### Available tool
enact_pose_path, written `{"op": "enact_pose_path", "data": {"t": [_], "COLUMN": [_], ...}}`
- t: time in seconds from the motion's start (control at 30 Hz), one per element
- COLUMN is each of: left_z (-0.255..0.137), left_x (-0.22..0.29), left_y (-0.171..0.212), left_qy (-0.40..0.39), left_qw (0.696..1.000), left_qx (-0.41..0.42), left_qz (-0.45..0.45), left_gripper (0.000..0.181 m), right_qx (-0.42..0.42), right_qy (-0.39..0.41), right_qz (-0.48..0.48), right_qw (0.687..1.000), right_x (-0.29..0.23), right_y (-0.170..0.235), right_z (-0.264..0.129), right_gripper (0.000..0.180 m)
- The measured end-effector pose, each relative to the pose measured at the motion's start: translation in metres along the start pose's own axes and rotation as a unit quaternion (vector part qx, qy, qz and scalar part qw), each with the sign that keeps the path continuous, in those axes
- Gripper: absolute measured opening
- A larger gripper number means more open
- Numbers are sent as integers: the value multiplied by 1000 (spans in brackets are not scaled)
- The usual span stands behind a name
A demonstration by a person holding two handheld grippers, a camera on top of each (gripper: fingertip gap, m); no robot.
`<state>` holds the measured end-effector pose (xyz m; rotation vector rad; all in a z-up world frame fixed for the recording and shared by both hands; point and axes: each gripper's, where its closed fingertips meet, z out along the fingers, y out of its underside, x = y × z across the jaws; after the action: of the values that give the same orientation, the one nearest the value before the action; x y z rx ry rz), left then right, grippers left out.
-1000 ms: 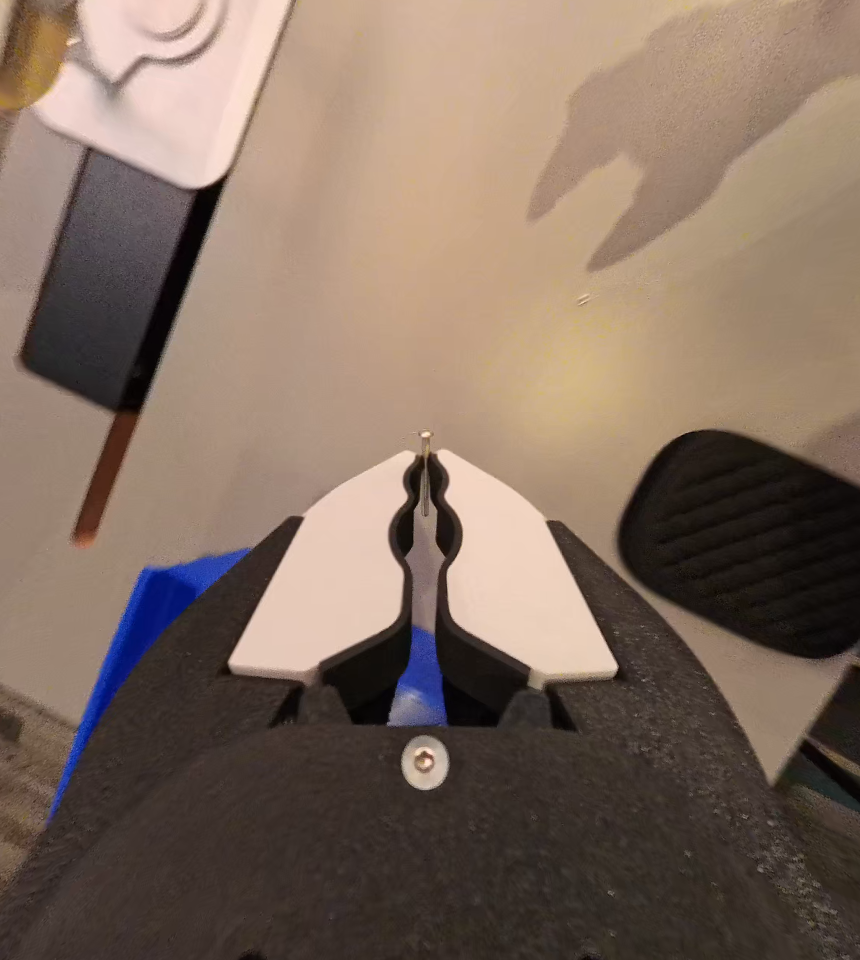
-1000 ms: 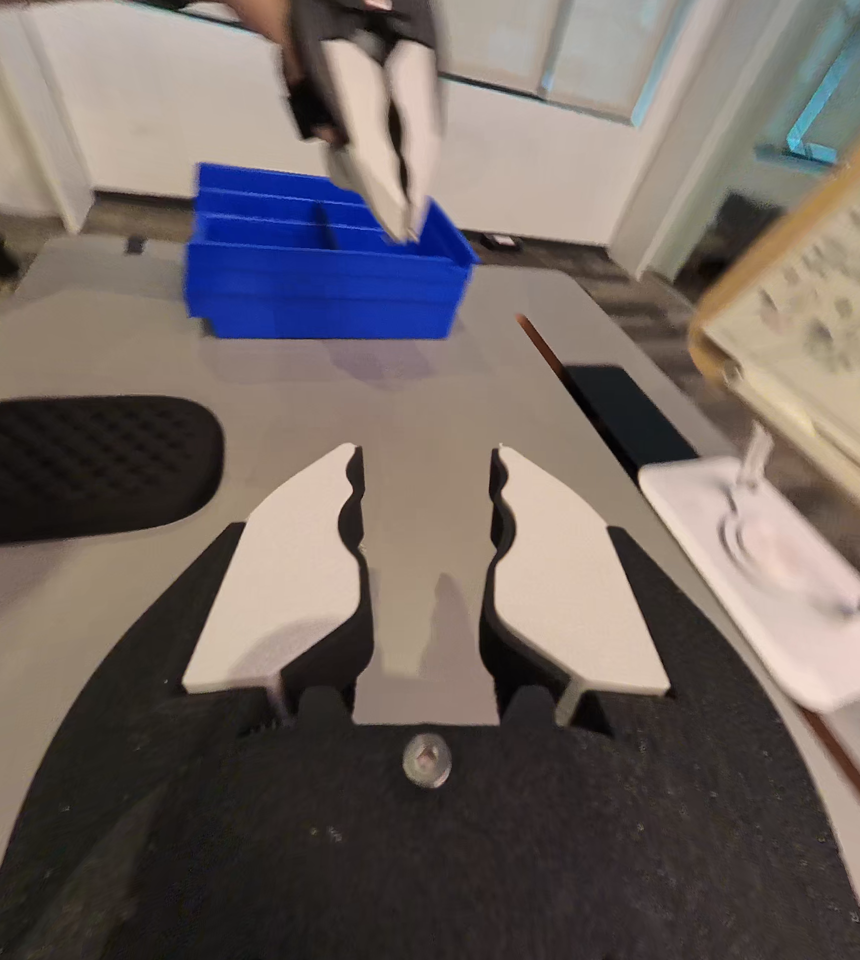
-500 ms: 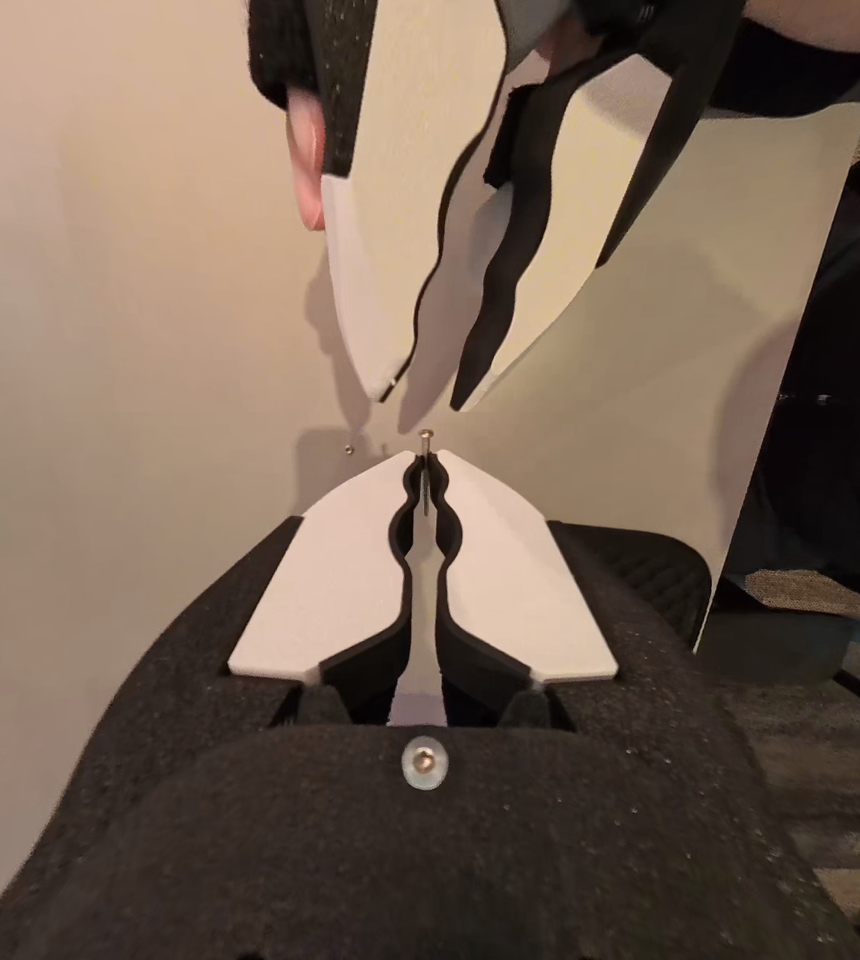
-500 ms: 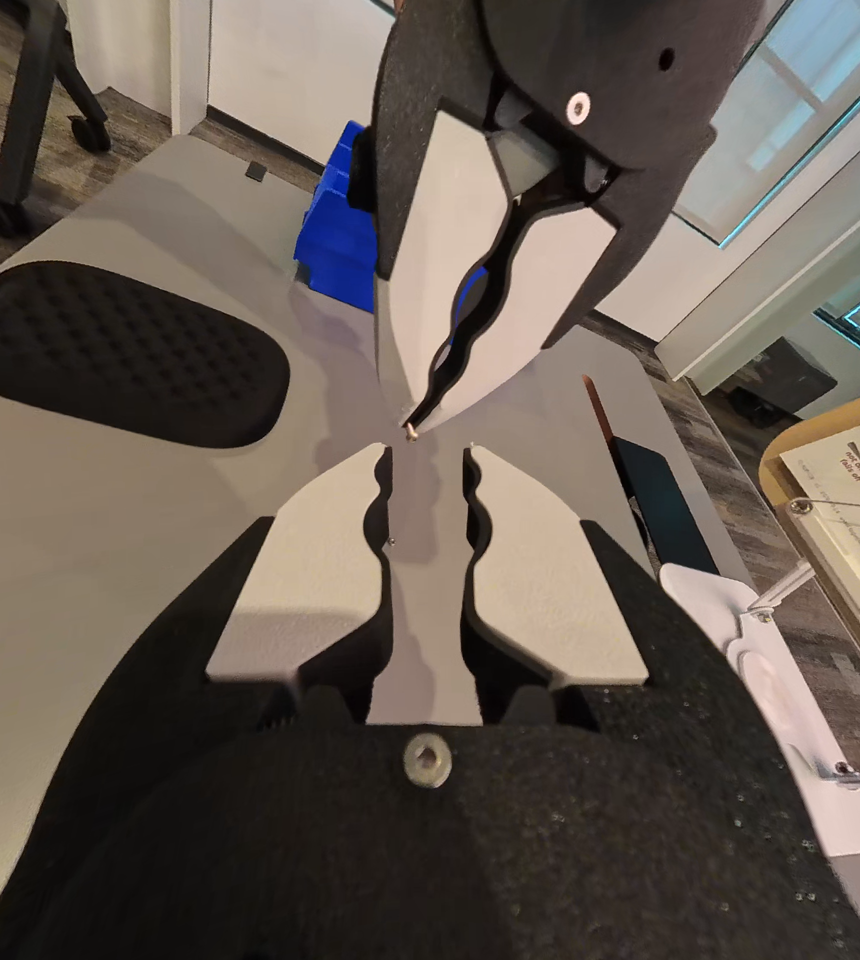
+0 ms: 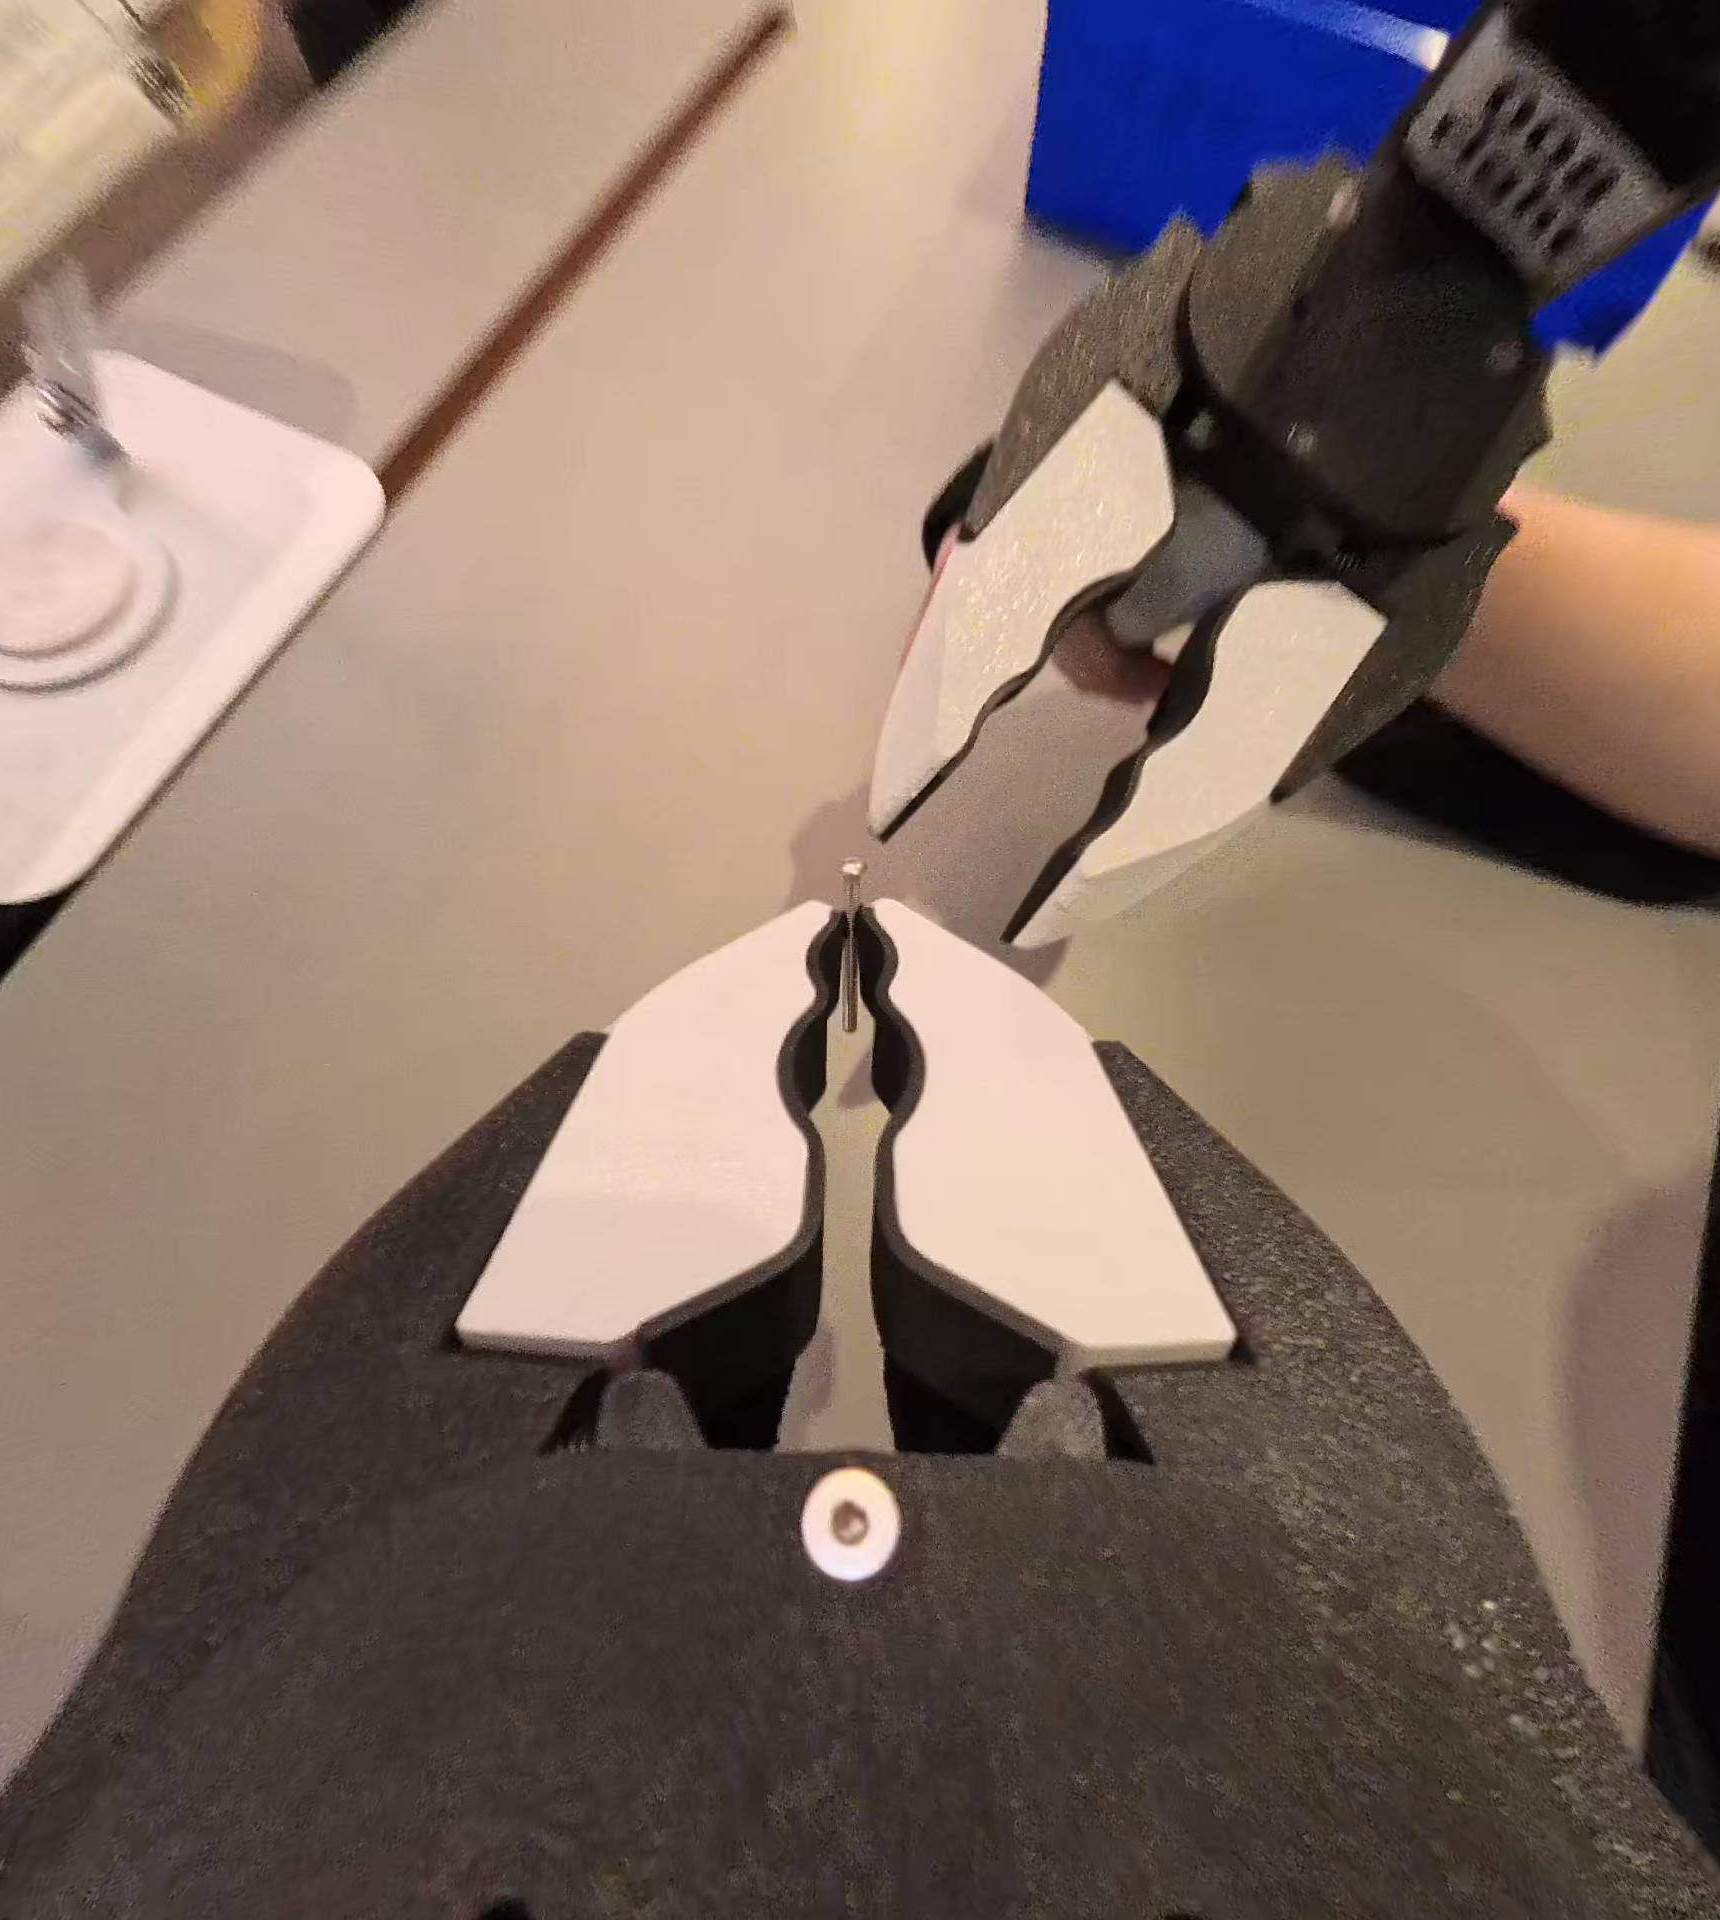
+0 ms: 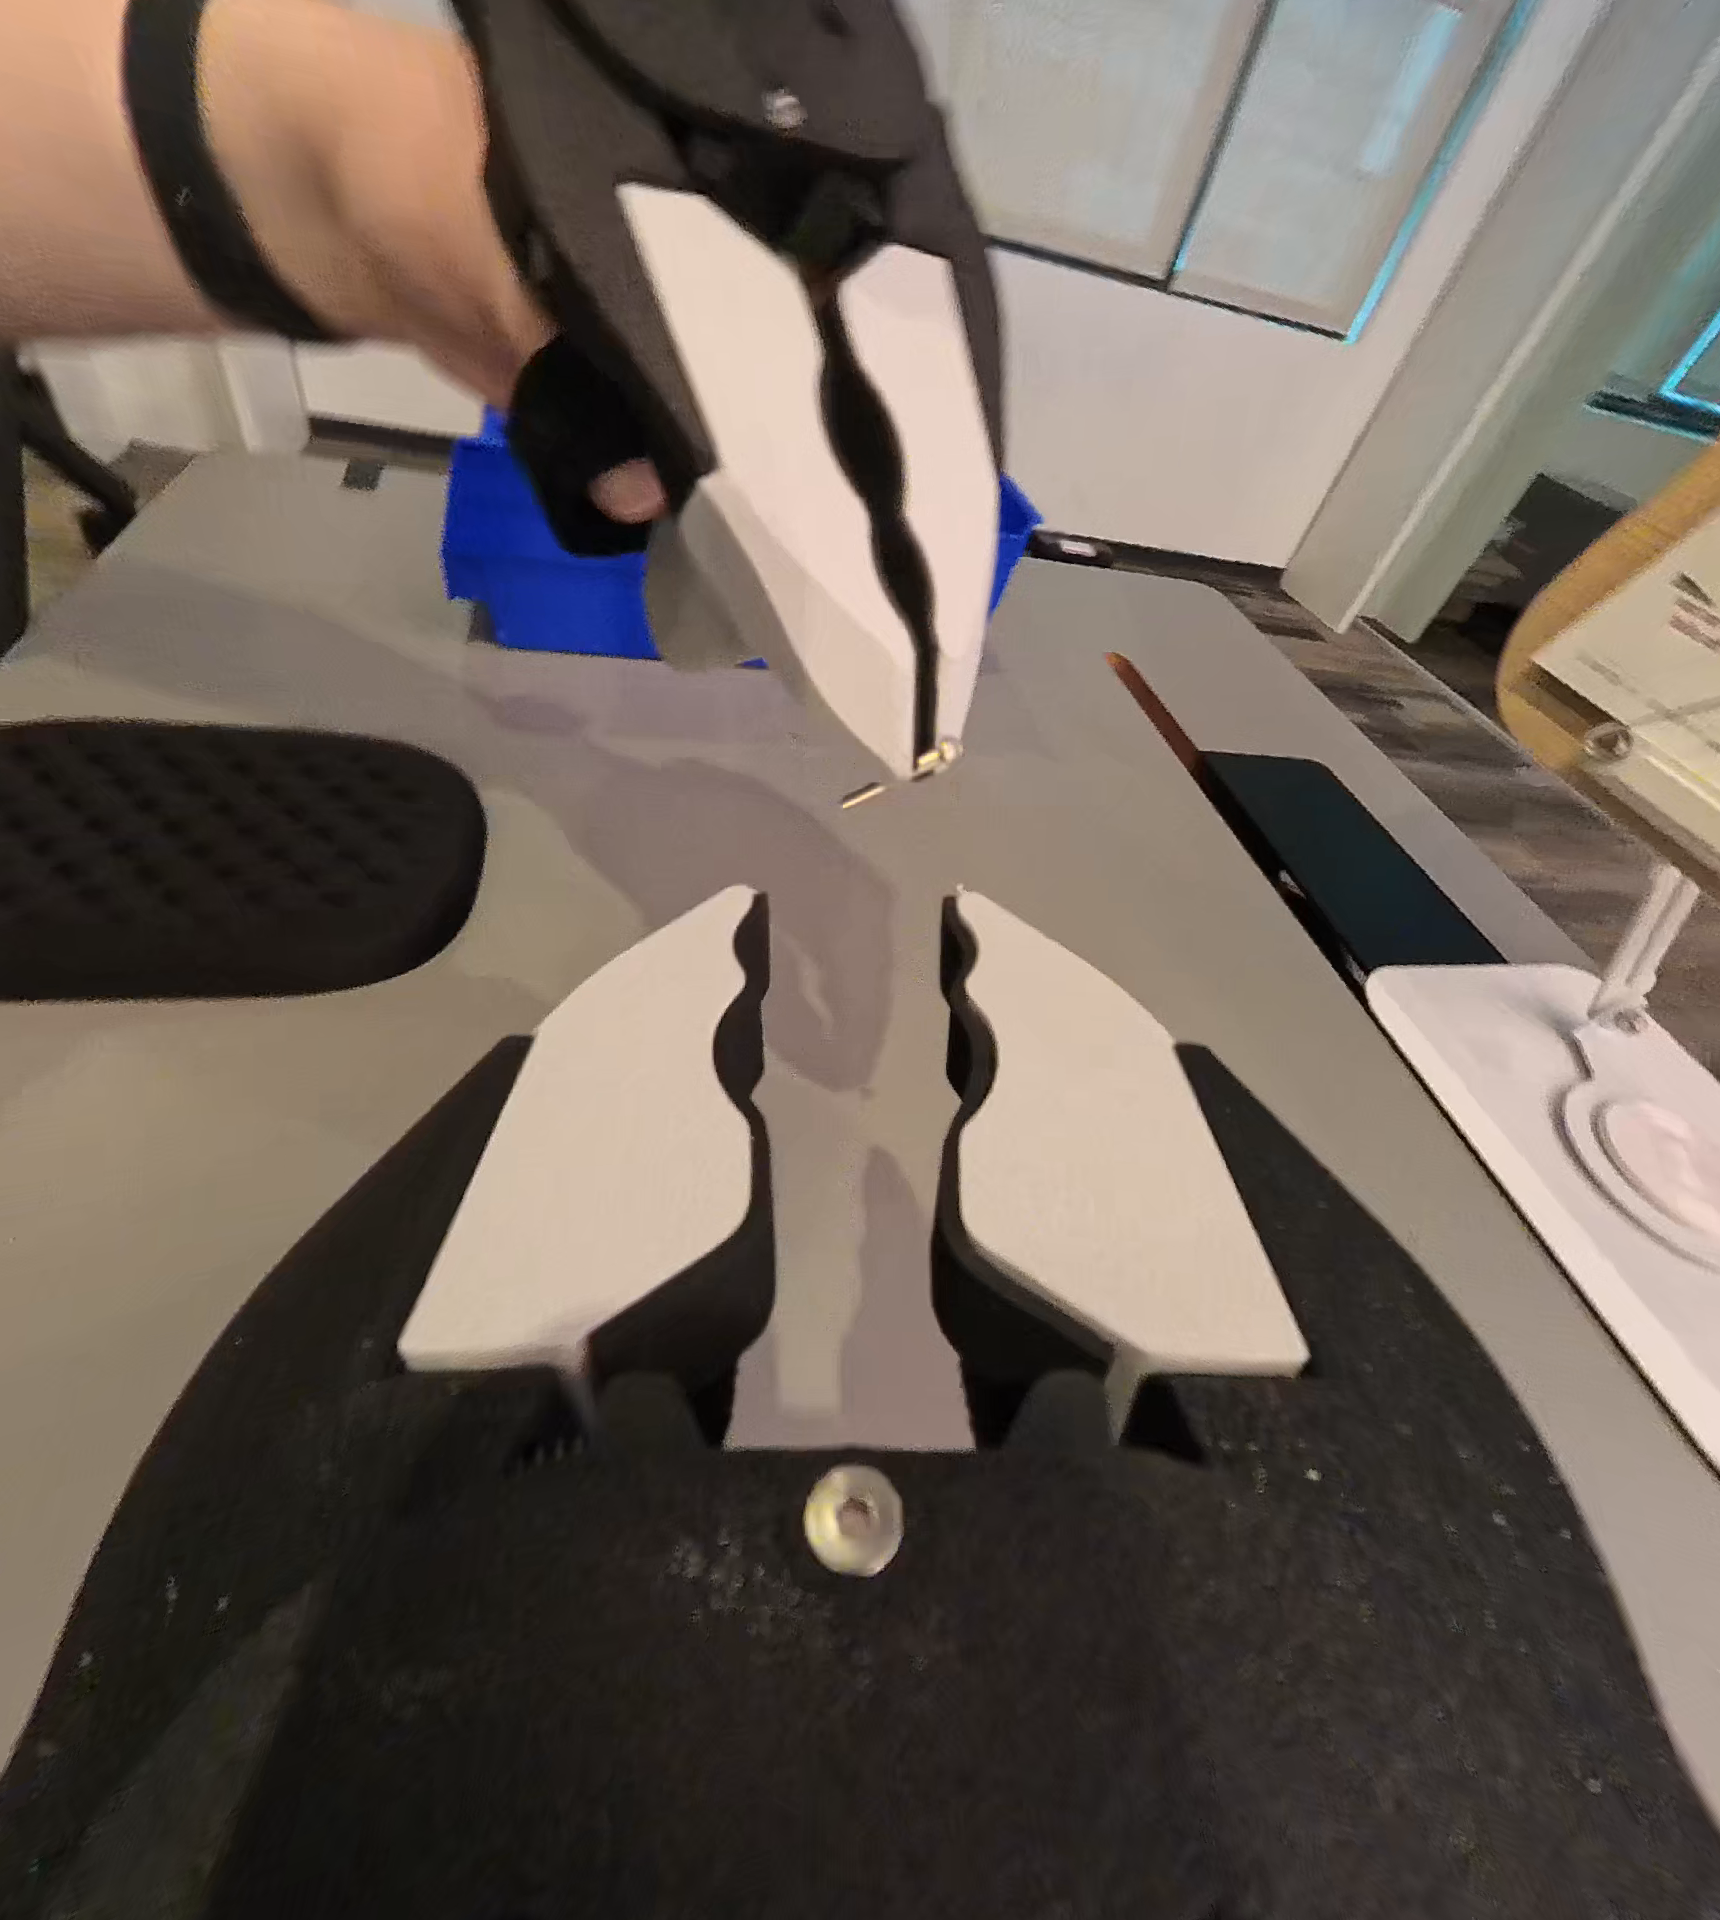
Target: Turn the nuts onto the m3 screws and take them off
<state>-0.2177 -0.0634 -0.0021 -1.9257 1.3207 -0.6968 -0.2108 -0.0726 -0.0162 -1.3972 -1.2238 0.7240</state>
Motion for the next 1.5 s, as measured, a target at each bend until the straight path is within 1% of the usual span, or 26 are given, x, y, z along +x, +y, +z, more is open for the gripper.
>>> {"op": "enact_pose_path", "data": {"t": [0.07,0.1,0.27,0.33,0.4,0.47,0.5,0.6,0.67,0.73,0.83,0.9,1.0,1.07,1.13,1.27,1.5], "left_z": [-1,-2,1,1,3,5,5,5,3,-3,-11,-8,1,6,10,11,19], "left_x": [-1,-1,4,7,10,12,12,10,6,2,-5,2,9,13,15,16,14], "left_y": [-9,-13,-19,-24,-26,-27,-27,-25,-22,-18,-16,-16,-14,-11,-9,-7,2], "left_qy": [-3,-1,7,11,13,15,14,4,-18,-46,-98,-99,-108,-104,-95,-89,-86], "left_qw": [998,996,989,986,984,983,982,982,983,984,983,982,979,978,981,982,982], "left_qx": [62,85,143,167,177,183,186,189,184,168,131,107,80,67,60,66,49], "left_qz": [-14,-17,-26,-23,-18,-16,-17,-16,2,31,87,121,156,168,159,155,162], "left_gripper": [2,2,2,2,2,2,2,4,14,16,19,19,20,19,17,15,7], "right_qx": [13,25,73,73,77,80,78,62,54,25,-38,-77,-99,-109,-119,-121,-123], "right_qy": [26,23,12,6,13,10,9,11,11,31,78,109,120,121,129,127,128], "right_qz": [40,59,126,136,135,127,124,124,120,92,-6,-78,-134,-147,-160,-171,-188], "right_qw": [999,998,989,988,988,989,989,990,991,995,996,988,979,976,972,970,966], "right_x": [11,11,12,10,11,10,10,11,12,15,19,21,16,14,15,13,11], "right_y": [-1,-3,-16,-17,-18,-18,-18,-14,-13,-7,3,8,11,13,15,14,14], "right_z": [1,2,5,6,6,4,4,3,1,-1,-3,-3,0,2,1,2,4], "right_gripper": [34,36,34,31,25,7,3,2,2,2,2,2,2,2,2,2,2]}}
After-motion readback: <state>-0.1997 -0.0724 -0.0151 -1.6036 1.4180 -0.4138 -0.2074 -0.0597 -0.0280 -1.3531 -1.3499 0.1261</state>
